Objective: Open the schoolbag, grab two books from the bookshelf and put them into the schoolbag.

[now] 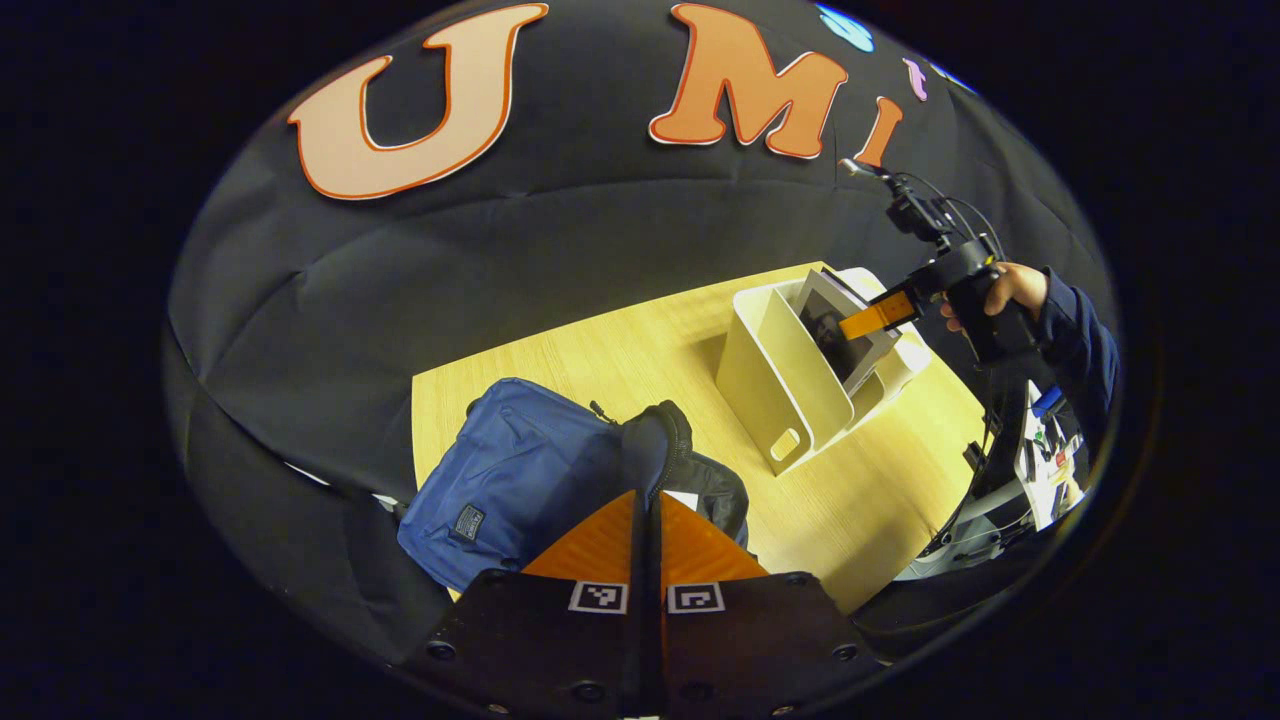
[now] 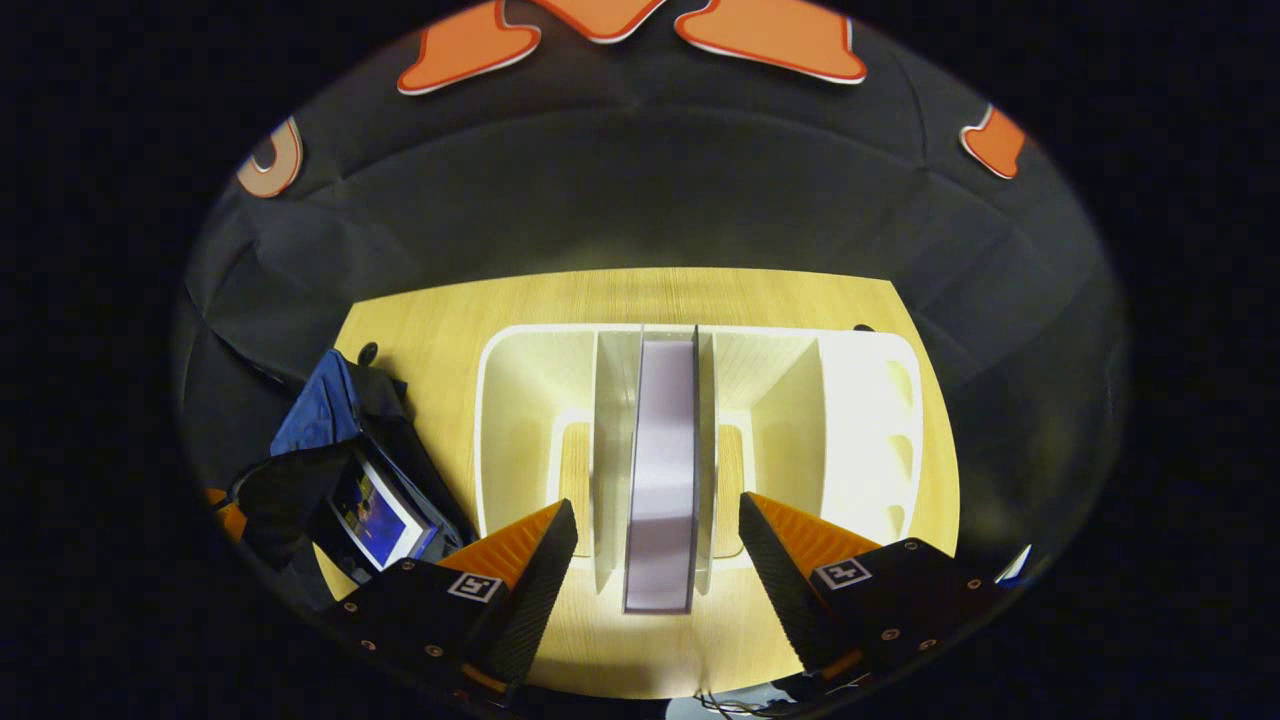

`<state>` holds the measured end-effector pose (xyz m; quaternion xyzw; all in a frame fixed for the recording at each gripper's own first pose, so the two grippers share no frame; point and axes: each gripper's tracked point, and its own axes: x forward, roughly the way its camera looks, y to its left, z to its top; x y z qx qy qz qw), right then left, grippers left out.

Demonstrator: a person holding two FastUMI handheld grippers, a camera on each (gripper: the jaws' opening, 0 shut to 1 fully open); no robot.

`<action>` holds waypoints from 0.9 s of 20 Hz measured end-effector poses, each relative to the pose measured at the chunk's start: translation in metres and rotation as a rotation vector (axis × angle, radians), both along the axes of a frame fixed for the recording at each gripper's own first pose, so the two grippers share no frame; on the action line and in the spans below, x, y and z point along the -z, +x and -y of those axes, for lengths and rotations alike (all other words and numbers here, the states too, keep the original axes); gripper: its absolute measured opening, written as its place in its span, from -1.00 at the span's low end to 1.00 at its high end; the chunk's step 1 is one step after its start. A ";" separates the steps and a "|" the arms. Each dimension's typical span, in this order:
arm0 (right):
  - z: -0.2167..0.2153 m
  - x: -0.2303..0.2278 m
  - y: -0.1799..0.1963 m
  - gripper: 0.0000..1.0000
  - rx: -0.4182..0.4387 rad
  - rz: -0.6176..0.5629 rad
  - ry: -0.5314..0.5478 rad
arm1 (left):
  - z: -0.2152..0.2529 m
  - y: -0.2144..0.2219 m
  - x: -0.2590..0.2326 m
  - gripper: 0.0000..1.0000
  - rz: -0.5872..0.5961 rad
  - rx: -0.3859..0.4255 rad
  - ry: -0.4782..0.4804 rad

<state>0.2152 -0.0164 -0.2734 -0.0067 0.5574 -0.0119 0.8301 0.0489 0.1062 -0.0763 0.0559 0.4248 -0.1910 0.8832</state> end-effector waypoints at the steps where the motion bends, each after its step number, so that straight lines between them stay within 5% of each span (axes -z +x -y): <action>1: -0.001 0.007 0.003 0.93 0.003 -0.017 0.000 | 0.000 -0.002 0.000 -0.99 -0.001 0.001 -0.005; 7: -0.002 0.027 0.008 0.51 -0.013 -0.124 -0.027 | -0.002 -0.004 0.001 -0.99 -0.002 -0.009 -0.020; 11: -0.002 0.039 0.003 -0.24 0.028 -0.208 0.010 | -0.001 -0.006 0.004 -0.99 0.000 -0.012 -0.031; 12: -0.003 0.036 0.004 -0.02 0.030 -0.208 0.011 | -0.001 -0.007 0.003 -0.99 -0.002 -0.014 -0.034; 13: -0.001 0.037 0.003 -0.18 0.020 -0.212 0.011 | -0.001 -0.006 0.005 -0.99 -0.003 -0.017 -0.038; 18: 0.001 0.026 0.000 -0.25 0.010 -0.202 0.031 | -0.001 -0.003 0.012 -0.99 -0.003 -0.022 -0.052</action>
